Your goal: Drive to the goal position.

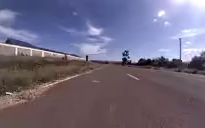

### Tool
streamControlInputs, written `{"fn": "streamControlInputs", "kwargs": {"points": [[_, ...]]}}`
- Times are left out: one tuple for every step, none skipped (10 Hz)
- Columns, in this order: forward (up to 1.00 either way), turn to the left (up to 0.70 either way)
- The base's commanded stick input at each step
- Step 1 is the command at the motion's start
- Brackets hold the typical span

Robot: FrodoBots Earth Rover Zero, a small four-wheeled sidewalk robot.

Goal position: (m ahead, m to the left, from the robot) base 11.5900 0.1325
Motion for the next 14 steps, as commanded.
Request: {"fn": "streamControlInputs", "kwargs": {"points": [[0.91,0.0],[0.91,0.0],[0.91,0.0],[0.91,0.0],[0.91,0.0],[0.91,0.0],[0.91,0.0],[0.91,0.0],[0.91,0.0],[0.91,0.0],[0.91,0.0],[0.91,0.0],[0.91,0.0],[0.91,0.0]]}}
